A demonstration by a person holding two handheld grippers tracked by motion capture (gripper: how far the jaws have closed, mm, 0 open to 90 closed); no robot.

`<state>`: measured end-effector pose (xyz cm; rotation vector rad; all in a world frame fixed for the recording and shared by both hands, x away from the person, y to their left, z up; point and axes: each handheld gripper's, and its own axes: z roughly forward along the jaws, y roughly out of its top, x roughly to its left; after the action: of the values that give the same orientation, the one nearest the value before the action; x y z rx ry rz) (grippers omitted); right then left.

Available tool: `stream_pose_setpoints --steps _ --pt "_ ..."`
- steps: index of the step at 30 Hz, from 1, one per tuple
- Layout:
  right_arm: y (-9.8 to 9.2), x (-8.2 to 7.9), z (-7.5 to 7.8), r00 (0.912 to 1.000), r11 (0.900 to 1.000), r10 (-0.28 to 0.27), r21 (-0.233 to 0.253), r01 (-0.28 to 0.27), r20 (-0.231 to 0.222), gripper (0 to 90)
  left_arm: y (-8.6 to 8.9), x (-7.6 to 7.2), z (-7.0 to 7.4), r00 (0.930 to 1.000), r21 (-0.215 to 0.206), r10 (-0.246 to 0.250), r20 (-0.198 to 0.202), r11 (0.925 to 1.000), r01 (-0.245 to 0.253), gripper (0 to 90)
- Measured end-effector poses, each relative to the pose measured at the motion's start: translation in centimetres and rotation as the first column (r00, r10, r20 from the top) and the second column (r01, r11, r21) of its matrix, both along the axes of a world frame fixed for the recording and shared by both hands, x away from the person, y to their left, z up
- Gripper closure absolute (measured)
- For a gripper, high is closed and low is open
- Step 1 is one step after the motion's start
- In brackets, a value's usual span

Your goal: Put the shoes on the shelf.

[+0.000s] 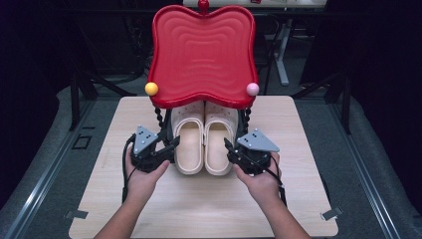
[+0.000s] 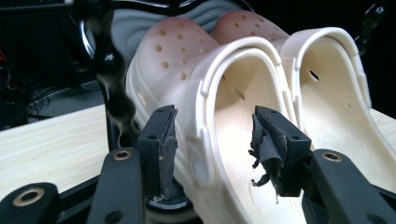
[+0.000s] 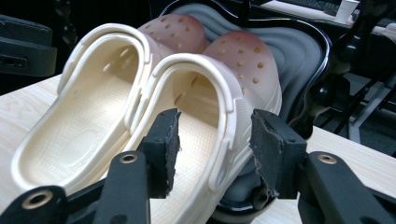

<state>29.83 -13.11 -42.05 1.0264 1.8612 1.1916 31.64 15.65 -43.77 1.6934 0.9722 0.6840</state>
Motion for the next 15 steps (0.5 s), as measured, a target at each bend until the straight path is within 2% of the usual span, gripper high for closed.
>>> stream_pose_setpoints --steps 4,7,12,15 --pt "-0.1 -1.0 -0.3 1.0000 1.000 -0.002 -0.008 0.003 0.004 51.9 0.5 -1.3 -0.6 0.9998 0.012 -0.021 -0.002 0.9997 0.021 50.8" --pt "-0.2 -1.8 -0.8 1.0000 1.000 0.000 -0.019 0.000 0.004 52.0 0.9 -2.2 -1.1 0.9998 0.002 -0.021 0.003 0.9998 0.021 51.5" --pt "-0.3 -3.0 -1.9 0.9995 1.000 0.023 -0.016 -0.023 -0.020 55.7 1.3 -3.8 -2.2 0.9996 -0.014 -0.021 0.018 0.9997 0.021 51.2" --pt "-0.3 -3.8 -2.5 0.9987 0.999 0.032 -0.024 -0.033 -0.039 56.8 1.2 -4.6 -2.8 0.9996 0.007 -0.021 0.020 0.9998 0.021 49.7"
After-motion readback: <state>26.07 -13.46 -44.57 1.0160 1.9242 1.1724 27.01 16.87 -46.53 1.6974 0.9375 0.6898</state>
